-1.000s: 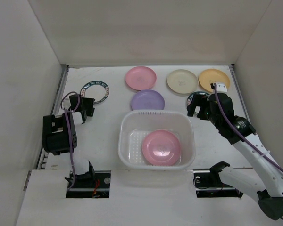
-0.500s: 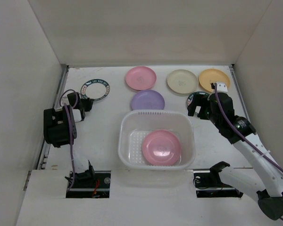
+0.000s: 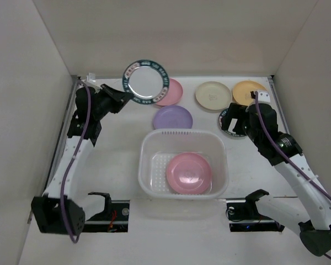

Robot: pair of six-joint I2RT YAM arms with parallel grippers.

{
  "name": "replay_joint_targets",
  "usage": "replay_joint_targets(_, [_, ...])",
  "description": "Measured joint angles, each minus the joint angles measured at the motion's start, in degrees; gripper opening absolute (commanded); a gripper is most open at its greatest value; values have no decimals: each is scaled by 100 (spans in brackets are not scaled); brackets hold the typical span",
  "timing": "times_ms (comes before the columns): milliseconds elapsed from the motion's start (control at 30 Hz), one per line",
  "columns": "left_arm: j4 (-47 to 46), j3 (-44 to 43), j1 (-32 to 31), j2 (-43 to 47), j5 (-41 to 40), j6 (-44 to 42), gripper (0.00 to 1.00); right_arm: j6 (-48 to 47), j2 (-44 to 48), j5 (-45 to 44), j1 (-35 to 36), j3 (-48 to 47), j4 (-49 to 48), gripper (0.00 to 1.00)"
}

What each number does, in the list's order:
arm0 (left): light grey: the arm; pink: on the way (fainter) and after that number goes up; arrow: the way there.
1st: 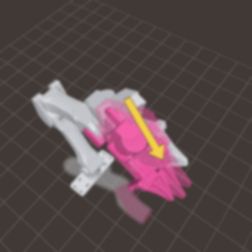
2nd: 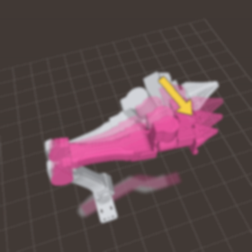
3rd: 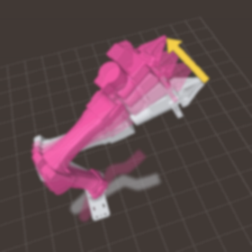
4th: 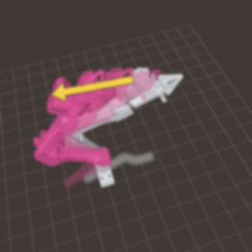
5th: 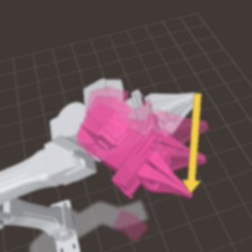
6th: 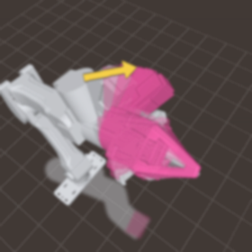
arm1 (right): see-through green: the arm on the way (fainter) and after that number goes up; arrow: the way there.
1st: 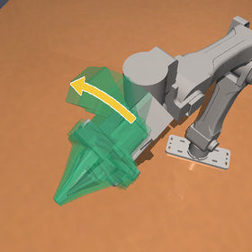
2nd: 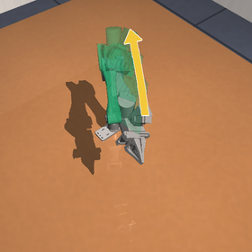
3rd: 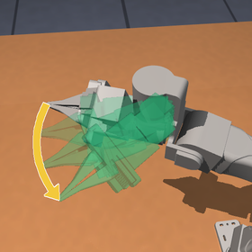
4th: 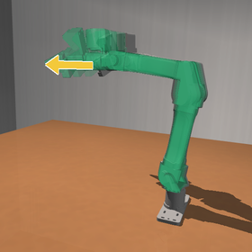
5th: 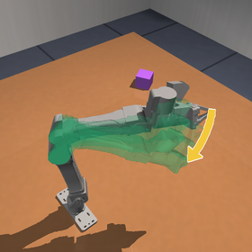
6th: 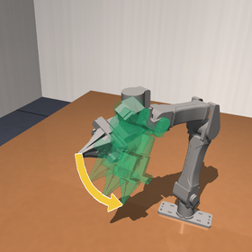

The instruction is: Place the plates into the plastic bin on the countertop

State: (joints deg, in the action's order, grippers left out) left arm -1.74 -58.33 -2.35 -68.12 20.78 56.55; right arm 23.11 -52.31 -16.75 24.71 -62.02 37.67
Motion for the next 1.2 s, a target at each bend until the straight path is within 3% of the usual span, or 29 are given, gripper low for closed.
replay_joint_targets(233, [1814, -330, -1932, 1311, 444, -966, 2, -2, -306, -11, 0, -116, -87, 100])
replay_joint_targets(533, [3001, -118, -4301, 909, -157, -1506, 3, -68, -157, -153, -247, -284, -81, 100])
replay_joint_targets(667, [2975, -2, -4671, 404, -332, -1578, 3, -72, 96, -214, -446, -286, -46, 100])
replay_joint_targets(933, [2892, 442, -4677, -750, -570, -1792, 7, -61, 485, -328, -501, -262, 103, 100])
replay_joint_targets(1033, [2776, 450, -4688, -1128, -623, -1891, 19, -59, 566, -380, -522, -199, 127, 100])
replay_joint_targets(1200, [2734, 433, -4789, -1429, -885, -2083, 53, -39, 581, -407, -525, -114, 192, 100])
